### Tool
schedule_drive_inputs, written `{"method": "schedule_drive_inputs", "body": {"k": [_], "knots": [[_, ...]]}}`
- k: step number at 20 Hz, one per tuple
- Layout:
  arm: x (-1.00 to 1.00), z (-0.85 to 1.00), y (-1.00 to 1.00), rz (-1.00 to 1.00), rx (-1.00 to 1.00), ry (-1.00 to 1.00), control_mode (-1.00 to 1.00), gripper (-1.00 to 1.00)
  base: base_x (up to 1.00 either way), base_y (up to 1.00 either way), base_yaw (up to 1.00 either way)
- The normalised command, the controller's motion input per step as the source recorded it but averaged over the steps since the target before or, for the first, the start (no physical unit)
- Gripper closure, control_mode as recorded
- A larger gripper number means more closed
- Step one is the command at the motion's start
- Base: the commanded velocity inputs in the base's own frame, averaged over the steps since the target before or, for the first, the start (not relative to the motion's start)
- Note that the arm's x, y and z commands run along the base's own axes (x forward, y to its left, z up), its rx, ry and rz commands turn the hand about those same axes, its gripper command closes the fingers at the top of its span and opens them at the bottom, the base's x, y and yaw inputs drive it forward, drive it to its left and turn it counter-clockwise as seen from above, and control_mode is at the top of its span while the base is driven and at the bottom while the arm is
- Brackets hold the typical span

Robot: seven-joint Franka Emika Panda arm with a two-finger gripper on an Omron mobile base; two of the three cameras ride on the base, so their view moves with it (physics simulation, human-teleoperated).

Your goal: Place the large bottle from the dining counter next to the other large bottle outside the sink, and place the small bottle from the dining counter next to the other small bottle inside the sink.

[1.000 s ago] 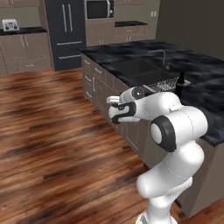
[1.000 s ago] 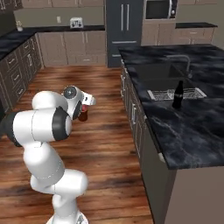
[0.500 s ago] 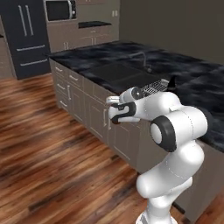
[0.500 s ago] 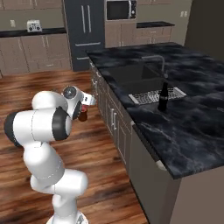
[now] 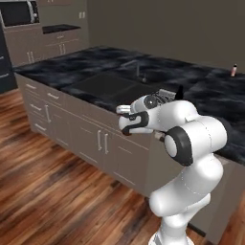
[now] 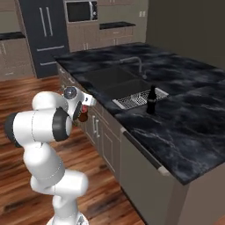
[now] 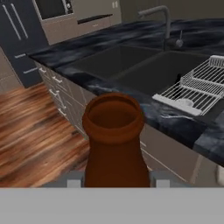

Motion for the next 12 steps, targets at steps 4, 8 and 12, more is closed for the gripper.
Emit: {"method": "schedule_drive_inputs", "body": {"k": [4,8,12], "knots": [[0.0,0.0,0.0,0.0,0.0,0.0,1.0,1.0,0.17,0.63,-0.4],[0.0,0.0,0.0,0.0,0.0,0.0,1.0,1.0,0.12,0.61,-0.4],[0.0,0.0,0.0,0.0,0.0,0.0,1.0,1.0,0.09,0.54,-0.37]]}}
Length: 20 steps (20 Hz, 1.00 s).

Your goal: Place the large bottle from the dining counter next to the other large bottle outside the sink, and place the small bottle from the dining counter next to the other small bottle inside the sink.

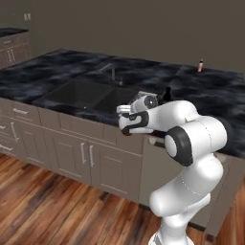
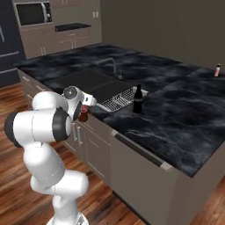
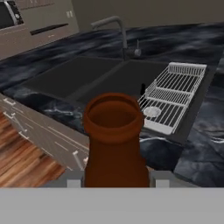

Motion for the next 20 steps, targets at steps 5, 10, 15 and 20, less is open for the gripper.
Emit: {"method": "schedule_drive_inputs", "body": {"k": [5,10,15,20], "knots": [[0.0,0.0,0.0,0.0,0.0,0.0,1.0,1.0,0.05,0.4,-0.32],[0.0,0.0,0.0,0.0,0.0,0.0,1.0,1.0,0.0,0.16,-0.26],[0.0,0.0,0.0,0.0,0.0,0.0,1.0,1.0,0.0,0.1,-0.28],[0.0,0.0,0.0,0.0,0.0,0.0,1.0,1.0,0.12,0.25,-0.25]]}}
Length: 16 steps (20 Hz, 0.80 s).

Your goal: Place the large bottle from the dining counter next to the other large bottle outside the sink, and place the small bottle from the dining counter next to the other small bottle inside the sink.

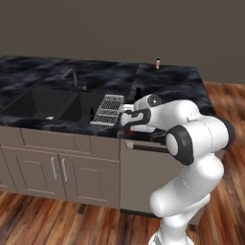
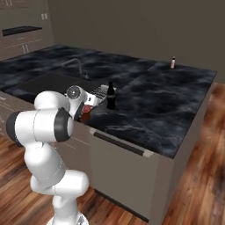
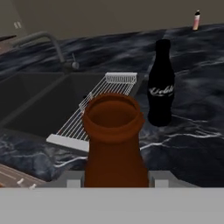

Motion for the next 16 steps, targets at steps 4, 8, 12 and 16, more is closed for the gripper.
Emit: {"method": "schedule_drive_inputs", "body": {"k": [4,8,12,16], "knots": [[0.0,0.0,0.0,0.0,0.0,0.0,1.0,1.0,0.16,0.42,-0.22],[0.0,0.0,0.0,0.0,0.0,0.0,1.0,1.0,0.25,0.5,-0.19],[0.0,0.0,0.0,0.0,0.0,0.0,1.0,1.0,0.28,0.37,-0.19],[0.0,0.0,0.0,0.0,0.0,0.0,1.0,1.0,0.29,0.24,-0.18]]}}
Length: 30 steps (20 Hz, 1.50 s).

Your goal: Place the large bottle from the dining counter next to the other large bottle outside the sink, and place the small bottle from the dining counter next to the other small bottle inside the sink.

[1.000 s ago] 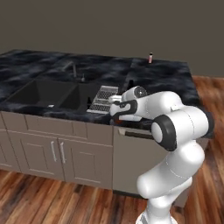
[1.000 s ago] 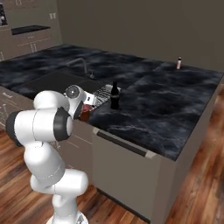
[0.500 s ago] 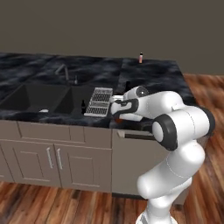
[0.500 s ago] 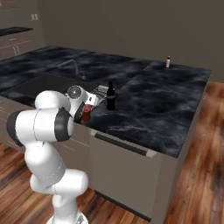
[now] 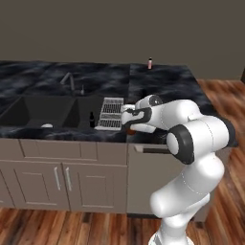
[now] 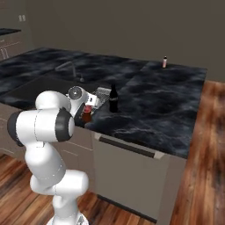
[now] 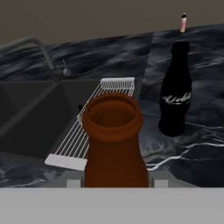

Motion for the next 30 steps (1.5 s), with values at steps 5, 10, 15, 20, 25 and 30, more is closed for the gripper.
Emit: {"method": "schedule_drive_inputs", "body": {"k": [5,10,15,20,25,30], "knots": [[0.0,0.0,0.0,0.0,0.0,0.0,1.0,1.0,0.26,0.19,-0.2],[0.0,0.0,0.0,0.0,0.0,0.0,1.0,1.0,0.24,0.31,-0.21],[0.0,0.0,0.0,0.0,0.0,0.0,1.0,1.0,0.36,0.35,-0.17],[0.0,0.0,0.0,0.0,0.0,0.0,1.0,1.0,0.33,0.21,-0.16],[0.0,0.0,0.0,0.0,0.0,0.0,1.0,1.0,0.3,0.12,-0.16],[0.0,0.0,0.0,0.0,0.0,0.0,1.0,1.0,0.27,0.37,-0.16]]}}
